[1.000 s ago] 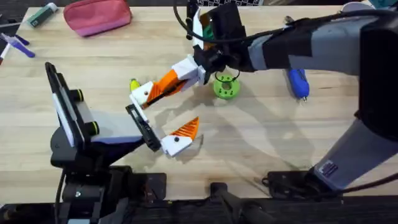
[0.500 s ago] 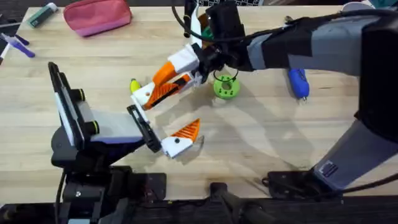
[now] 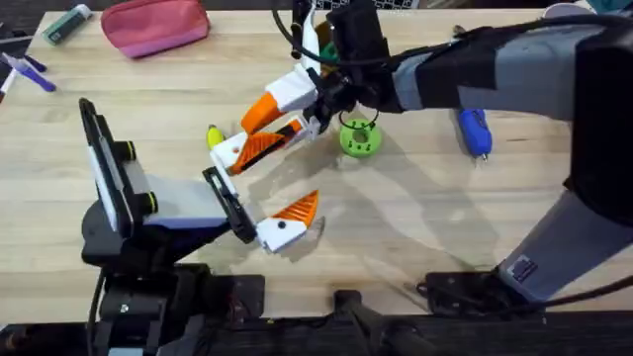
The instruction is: Pick up the gripper from the table and insert it into the empty holder that is missing its gripper. Then pick up a screw, insert it into the mounting hole, and use the screwdriver to tighten it. Finally, clean up the table by picking up the vegetable and placing it into the bucket.
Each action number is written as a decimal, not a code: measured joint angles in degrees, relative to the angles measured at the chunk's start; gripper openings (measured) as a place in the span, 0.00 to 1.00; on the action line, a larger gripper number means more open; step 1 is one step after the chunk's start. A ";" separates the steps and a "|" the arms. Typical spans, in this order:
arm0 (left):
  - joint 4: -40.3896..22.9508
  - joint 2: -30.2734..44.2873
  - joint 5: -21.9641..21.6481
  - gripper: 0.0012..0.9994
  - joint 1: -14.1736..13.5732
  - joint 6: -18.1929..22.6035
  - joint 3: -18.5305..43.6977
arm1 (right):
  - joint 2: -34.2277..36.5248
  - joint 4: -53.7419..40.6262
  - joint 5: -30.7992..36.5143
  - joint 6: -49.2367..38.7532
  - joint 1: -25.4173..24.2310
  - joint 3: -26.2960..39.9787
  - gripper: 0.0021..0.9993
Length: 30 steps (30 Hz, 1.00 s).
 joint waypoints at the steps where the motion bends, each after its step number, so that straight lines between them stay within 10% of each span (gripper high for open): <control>1: 0.00 0.00 0.00 0.99 0.00 0.01 0.00 | 0.00 0.00 0.00 0.00 0.00 0.00 0.99; 19: 0.00 0.00 0.00 0.99 0.00 -0.02 0.00 | 0.02 -3.05 -0.02 -0.09 -0.80 0.00 0.99; 30: 0.00 0.01 0.01 0.99 0.00 -0.02 0.00 | 0.00 -8.48 0.00 -3.66 -3.86 0.00 0.66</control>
